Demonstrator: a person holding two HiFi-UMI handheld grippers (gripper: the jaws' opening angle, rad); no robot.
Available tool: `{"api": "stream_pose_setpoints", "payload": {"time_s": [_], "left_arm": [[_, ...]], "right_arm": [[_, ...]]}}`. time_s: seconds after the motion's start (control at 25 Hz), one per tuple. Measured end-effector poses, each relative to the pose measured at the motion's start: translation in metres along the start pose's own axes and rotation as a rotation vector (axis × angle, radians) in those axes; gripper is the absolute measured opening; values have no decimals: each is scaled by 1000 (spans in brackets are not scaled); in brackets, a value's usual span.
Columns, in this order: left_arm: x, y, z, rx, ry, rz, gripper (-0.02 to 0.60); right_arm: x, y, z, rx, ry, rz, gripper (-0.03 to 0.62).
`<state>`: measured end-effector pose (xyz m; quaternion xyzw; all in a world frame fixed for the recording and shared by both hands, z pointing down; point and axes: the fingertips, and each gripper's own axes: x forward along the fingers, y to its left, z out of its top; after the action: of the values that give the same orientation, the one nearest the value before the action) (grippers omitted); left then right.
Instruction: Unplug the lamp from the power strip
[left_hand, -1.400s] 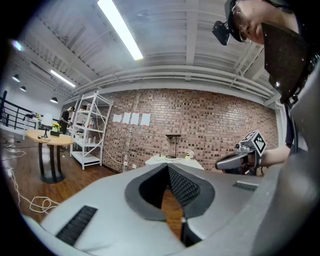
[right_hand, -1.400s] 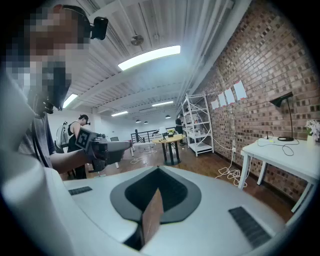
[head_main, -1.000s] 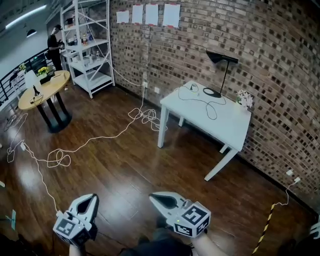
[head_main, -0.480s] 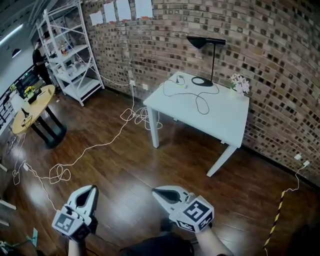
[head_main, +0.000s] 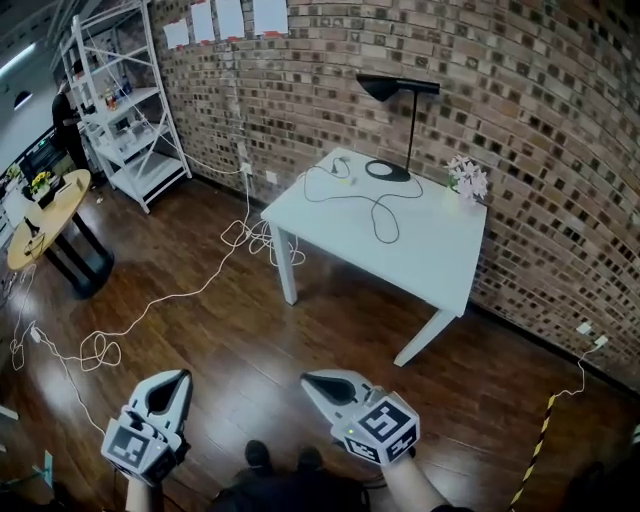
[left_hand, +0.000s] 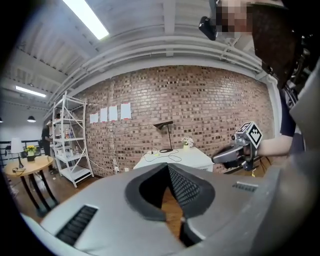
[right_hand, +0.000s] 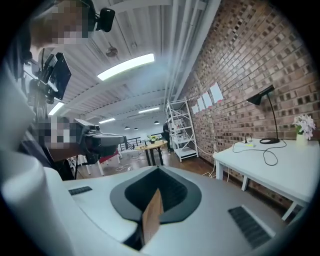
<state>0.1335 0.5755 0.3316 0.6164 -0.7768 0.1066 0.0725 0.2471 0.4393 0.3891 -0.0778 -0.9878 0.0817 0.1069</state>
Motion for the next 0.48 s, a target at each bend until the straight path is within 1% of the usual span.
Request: {"api": "stream_pose_setpoints", "payload": {"time_s": [0.12, 0.28, 0.36, 0.48], "left_arm": [[12, 10, -5, -17, -5, 7, 3], [36, 19, 0, -14, -15, -17, 2], [49, 31, 4, -10, -28, -18, 2], [66, 55, 8, -24, -55, -27, 2]], "right_arm": [[4, -8, -4, -36, 14, -45, 2], [4, -24, 6, -45, -1, -48, 2], [9, -35, 12, -50, 5, -64, 2], [28, -47, 23, -72, 11, -85, 2]]}}
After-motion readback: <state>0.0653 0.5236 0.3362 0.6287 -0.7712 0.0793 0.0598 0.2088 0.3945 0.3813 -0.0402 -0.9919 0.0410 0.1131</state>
